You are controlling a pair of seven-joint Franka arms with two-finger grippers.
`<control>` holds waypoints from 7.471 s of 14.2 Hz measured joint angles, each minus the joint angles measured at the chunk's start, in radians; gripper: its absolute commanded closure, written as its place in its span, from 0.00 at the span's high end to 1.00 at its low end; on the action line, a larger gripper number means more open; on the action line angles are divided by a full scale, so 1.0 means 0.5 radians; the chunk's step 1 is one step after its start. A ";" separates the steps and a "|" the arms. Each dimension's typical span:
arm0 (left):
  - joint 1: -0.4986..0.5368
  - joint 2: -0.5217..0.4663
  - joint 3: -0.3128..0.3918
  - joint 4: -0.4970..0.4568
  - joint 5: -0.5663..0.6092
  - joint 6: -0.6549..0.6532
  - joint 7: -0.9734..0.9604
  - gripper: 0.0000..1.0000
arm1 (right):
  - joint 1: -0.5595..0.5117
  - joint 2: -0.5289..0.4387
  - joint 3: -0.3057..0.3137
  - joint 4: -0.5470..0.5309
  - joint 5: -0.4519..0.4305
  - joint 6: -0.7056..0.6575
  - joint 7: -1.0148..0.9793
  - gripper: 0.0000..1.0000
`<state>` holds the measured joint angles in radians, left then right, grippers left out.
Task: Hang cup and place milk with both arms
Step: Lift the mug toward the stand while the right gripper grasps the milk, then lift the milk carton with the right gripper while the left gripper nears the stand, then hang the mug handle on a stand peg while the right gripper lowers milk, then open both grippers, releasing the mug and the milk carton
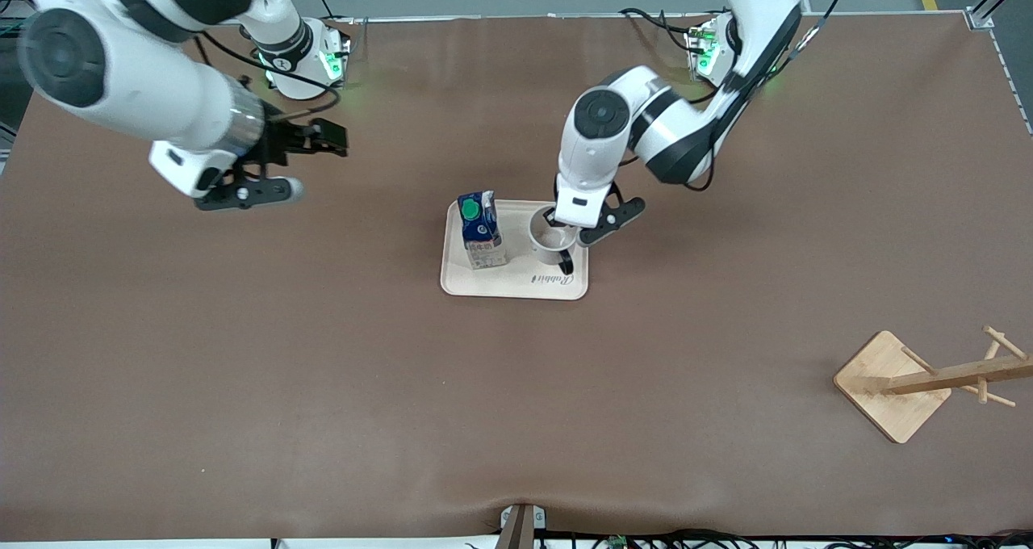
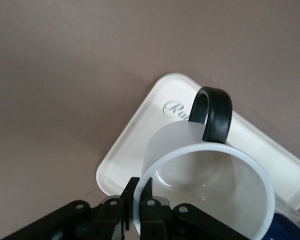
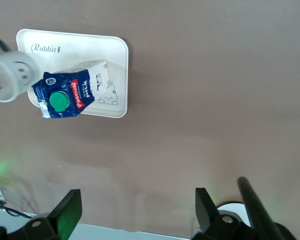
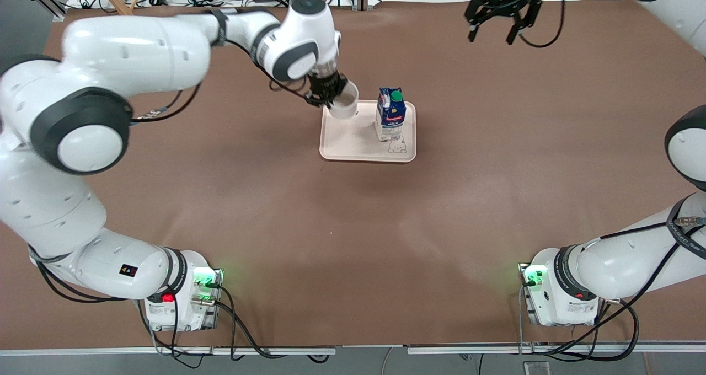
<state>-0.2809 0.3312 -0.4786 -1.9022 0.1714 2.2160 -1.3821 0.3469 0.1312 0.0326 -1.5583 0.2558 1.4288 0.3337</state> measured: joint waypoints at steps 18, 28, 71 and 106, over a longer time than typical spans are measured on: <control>0.971 -0.453 0.022 0.423 0.000 -0.943 2.067 0.00 | 0.500 0.460 -0.002 -0.316 0.202 0.979 0.250 1.00; 1.442 -0.273 0.045 0.668 0.000 -0.941 2.963 0.00 | 0.560 0.459 -0.005 -0.390 0.203 1.335 0.276 1.00; 1.606 0.167 0.361 1.066 0.000 -0.700 3.828 0.42 | -0.063 -0.158 -0.522 -0.987 -0.499 0.831 -0.530 0.00; 1.495 -0.207 -0.039 1.103 -0.148 -1.334 2.532 1.00 | -0.404 -0.375 -0.506 -1.414 -0.795 1.210 -0.787 1.00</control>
<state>0.4665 0.2277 -0.4979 -1.3509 0.0975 1.5491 -0.1159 0.1449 -0.0565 -0.2203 -2.2654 -0.1415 2.0337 -0.0599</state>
